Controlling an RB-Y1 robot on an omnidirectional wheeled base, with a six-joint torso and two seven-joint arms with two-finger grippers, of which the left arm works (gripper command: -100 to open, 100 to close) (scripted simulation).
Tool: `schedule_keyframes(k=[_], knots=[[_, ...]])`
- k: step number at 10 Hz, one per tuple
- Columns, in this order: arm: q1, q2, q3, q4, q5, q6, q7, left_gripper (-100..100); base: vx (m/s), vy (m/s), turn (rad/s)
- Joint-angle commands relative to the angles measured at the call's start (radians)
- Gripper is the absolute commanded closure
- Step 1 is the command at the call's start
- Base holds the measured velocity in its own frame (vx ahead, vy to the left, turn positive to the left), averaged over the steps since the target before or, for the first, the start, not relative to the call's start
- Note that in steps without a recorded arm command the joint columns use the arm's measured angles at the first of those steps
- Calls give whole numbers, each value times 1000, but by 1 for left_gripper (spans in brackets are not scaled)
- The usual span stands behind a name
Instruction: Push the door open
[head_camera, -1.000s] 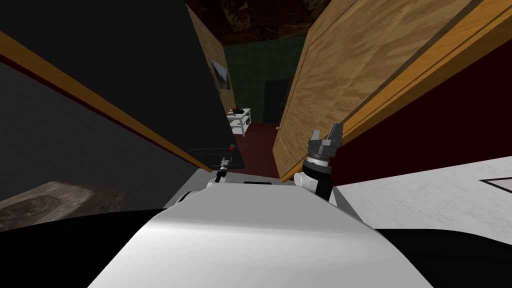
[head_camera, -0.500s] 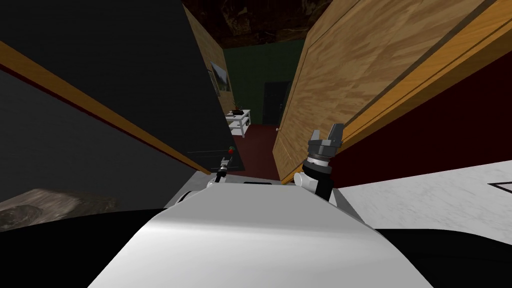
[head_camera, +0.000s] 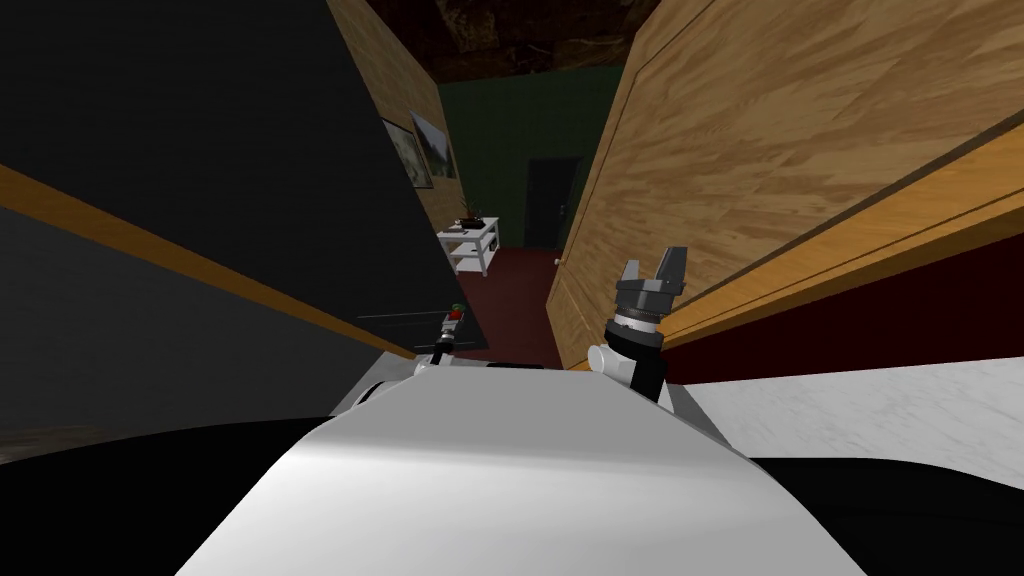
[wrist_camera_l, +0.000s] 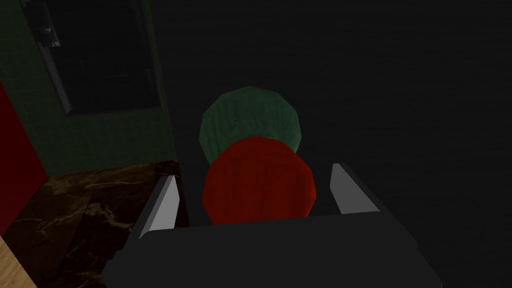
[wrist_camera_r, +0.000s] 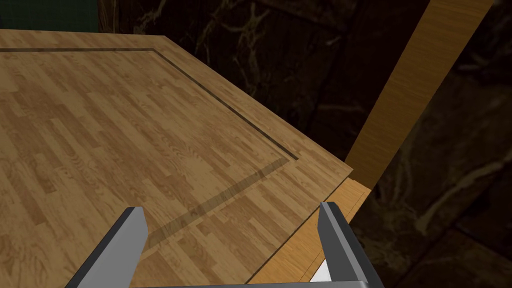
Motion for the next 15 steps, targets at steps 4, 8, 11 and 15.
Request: schedule_keyframes(k=[4, 8, 11, 15], knots=[[0, 0, 0, 0, 0, 0, 0, 100, 5, 3, -2], [1, -1, 2, 0, 4, 3, 28, 100, -3, 1, -2], [1, -5, 7, -3, 13, 3, 84, 100, 17, 7, -7], [1, -12, 15, -9, 27, 4, 170, 100, 29, 8, -15]])
